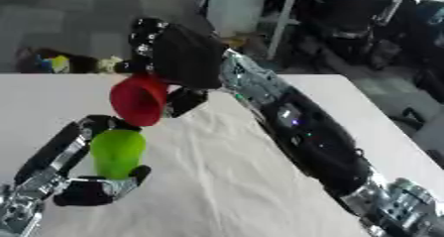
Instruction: Pour the contents of one cup into another cup.
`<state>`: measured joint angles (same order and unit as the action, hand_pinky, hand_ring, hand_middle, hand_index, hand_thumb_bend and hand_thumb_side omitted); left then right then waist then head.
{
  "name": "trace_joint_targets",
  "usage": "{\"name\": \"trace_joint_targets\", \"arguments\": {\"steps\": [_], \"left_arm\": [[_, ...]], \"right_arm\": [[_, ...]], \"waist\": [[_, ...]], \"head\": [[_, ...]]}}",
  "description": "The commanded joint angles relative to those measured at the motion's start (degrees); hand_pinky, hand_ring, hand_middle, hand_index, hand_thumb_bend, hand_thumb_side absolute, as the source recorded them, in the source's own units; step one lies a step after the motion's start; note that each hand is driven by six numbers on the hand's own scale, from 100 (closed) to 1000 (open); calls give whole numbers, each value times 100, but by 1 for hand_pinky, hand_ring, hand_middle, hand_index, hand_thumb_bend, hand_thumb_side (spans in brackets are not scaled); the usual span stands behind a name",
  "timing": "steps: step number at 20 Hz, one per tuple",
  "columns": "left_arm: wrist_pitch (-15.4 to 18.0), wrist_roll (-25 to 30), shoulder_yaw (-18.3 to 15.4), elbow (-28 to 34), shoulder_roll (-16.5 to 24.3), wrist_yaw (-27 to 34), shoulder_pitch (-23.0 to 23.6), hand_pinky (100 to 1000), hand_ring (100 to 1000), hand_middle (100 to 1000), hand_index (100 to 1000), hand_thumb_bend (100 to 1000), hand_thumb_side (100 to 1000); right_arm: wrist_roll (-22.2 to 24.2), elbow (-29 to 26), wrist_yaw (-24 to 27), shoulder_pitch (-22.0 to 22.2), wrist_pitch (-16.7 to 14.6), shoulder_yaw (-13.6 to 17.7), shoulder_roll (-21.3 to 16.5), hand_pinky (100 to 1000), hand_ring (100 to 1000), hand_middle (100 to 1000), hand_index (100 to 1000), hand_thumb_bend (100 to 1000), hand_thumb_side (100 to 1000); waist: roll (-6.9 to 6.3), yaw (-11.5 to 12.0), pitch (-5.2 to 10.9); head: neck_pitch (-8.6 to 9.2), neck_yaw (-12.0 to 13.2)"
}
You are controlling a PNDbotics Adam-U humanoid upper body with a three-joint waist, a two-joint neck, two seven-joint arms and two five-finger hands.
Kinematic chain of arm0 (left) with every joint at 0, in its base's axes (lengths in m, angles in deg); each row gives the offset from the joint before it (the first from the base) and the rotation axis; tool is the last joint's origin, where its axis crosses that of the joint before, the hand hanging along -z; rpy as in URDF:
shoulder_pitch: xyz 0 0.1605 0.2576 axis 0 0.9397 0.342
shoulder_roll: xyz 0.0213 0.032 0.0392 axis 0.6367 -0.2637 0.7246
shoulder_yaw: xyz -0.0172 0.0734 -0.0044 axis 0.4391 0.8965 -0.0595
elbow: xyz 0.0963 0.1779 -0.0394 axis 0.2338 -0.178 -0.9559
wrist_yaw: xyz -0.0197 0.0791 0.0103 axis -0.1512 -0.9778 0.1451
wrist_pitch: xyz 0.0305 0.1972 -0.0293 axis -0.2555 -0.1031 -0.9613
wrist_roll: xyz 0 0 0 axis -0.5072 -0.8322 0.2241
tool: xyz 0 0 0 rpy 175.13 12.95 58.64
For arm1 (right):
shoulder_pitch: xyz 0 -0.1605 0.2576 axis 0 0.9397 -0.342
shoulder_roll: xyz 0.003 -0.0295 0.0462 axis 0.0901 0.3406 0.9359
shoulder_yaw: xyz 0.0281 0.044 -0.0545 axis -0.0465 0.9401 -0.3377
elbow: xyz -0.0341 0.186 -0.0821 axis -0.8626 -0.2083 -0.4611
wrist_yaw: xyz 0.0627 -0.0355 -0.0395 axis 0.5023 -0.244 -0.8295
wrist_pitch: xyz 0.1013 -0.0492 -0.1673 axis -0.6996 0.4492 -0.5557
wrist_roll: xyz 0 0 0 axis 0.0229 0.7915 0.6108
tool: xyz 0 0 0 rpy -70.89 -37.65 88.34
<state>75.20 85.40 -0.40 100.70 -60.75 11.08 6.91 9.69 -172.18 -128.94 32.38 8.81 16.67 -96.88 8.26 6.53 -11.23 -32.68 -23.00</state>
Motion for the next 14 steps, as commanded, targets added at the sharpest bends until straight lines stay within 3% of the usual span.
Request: {"name": "trace_joint_targets", "arguments": {"steps": [1, 14], "left_arm": [[-8, -5, -33, 40, 3, 12, -91, 425, 372, 536, 726, 100, 258], [-40, 71, 5, 90, 8, 61, -109, 420, 369, 535, 725, 100, 257]], "right_arm": [[-118, -207, -196, -140, 40, 9, -211, 699, 580, 709, 746, 100, 580], [-310, -337, -554, -164, 131, -93, -286, 711, 613, 760, 757, 100, 587]], "waist": [[-27, -21, 130], [11, -8, 174]], "head": [[-33, 9], [-36, 8]]}}
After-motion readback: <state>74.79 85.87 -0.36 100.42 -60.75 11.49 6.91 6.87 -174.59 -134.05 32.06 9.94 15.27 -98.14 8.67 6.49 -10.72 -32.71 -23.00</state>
